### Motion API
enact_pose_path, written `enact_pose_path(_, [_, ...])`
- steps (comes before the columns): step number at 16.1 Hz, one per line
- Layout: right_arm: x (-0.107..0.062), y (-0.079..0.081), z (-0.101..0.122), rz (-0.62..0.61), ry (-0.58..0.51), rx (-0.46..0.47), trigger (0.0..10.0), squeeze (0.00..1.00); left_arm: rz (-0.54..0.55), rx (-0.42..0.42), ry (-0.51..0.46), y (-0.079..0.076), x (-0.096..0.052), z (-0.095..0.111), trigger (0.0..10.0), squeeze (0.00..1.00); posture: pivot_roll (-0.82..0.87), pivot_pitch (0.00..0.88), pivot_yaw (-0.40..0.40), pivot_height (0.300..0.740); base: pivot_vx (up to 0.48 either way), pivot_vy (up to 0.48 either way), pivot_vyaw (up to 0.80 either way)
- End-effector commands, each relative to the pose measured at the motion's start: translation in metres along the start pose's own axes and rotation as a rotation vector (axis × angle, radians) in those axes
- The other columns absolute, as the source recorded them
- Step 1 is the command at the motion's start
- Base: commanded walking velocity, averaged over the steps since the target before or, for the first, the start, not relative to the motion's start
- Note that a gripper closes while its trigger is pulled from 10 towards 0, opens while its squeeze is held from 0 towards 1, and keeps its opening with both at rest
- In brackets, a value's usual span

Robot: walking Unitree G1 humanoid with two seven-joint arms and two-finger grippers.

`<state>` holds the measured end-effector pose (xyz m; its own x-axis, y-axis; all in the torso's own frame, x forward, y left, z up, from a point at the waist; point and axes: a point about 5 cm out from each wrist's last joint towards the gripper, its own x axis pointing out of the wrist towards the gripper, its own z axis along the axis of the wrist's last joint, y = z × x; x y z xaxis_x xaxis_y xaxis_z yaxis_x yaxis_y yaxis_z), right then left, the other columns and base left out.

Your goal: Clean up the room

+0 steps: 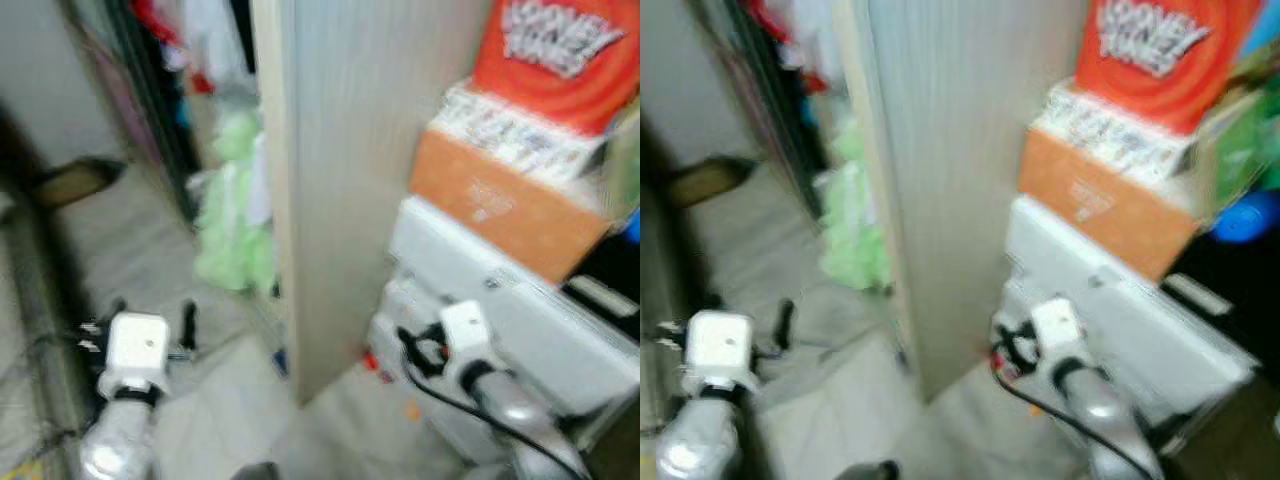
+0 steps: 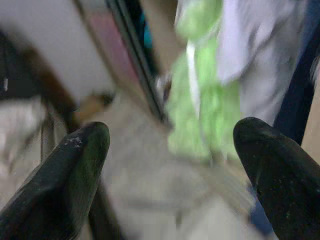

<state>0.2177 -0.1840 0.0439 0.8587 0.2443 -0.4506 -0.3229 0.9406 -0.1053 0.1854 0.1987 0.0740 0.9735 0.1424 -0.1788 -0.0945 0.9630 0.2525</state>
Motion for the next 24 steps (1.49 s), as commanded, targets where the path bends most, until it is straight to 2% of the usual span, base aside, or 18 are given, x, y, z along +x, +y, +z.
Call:
enact_pose_path(1, [0.003,0.005,0.008,0.043,-0.028,0.015,10.0,0.0,0.049,-0.018,0.016,0.009,0.002,-0.001,10.0,0.0,0.0,0.0,-0.041,0.74,0.0,0.0,0.8])
enact_pose_path(4, [-0.003,0.014,0.006,0.288,0.065,0.068,10.0,0.0,0.038,-0.011,-0.013,0.006,0.012,0.007,10.0,0.0,-0.01,0.0,-0.04,0.74,0.0,0.0,0.8])
enact_pose_path(6, [-0.008,0.015,0.003,0.408,0.125,0.058,10.0,0.0,0.029,0.003,-0.018,0.004,0.015,0.009,10.0,0.0,-0.01,0.0,-0.041,0.74,0.0,0.0,0.8])
enact_pose_path(8, [-0.012,0.007,0.008,0.474,0.121,0.07,10.0,0.0,0.041,0.017,-0.021,0.005,0.019,0.01,10.0,0.0,-0.01,0.0,-0.046,0.74,0.0,0.0,0.8])
enact_pose_path(11, [-0.016,0.013,0.018,0.58,0.092,0.05,10.0,0.0,0.038,0.005,-0.026,0.005,0.022,0.012,10.0,0.0,-0.01,0.0,-0.047,0.74,0.0,0.0,0.8])
enact_pose_path(13, [-0.014,0.011,0.025,0.62,0.08,0.032,10.0,0.0,0.015,-0.009,-0.023,-0.001,0.022,0.013,10.0,0.0,-0.01,0.0,-0.049,0.74,0.0,0.0,0.8])
enact_pose_path(16, [-0.022,0.022,0.037,0.795,0.053,-0.007,10.0,0.0,0.005,-0.015,-0.026,-0.002,0.023,0.013,10.0,0.0,-0.01,0.0,-0.049,0.74,0.0,0.0,0.8])
enact_pose_path(18, [-0.027,0.026,0.036,0.882,0.082,-0.033,10.0,0.0,-0.004,-0.018,-0.022,-0.003,0.024,0.013,10.0,0.0,0.0,0.0,-0.052,0.74,0.0,0.0,0.8])
enact_pose_path(19, [-0.028,0.025,0.036,0.887,0.088,-0.044,10.0,0.0,-0.012,-0.02,-0.018,-0.004,0.024,0.013,10.0,0.0,-0.01,0.0,-0.053,0.74,0.0,0.0,0.8])
enact_pose_path(22, [-0.007,0.023,0.052,0.755,-0.037,-0.079,10.0,0.0,-0.019,-0.028,-0.02,-0.007,0.024,0.014,10.0,0.0,-0.01,0.0,-0.05,0.74,0.0,0.0,0.8])
enact_pose_path(24, [0.016,0.02,0.071,0.534,-0.144,-0.042,10.0,0.0,-0.019,-0.028,-0.023,-0.009,0.027,0.015,10.0,0.0,-0.01,0.0,-0.05,0.74,0.0,0.0,0.8])
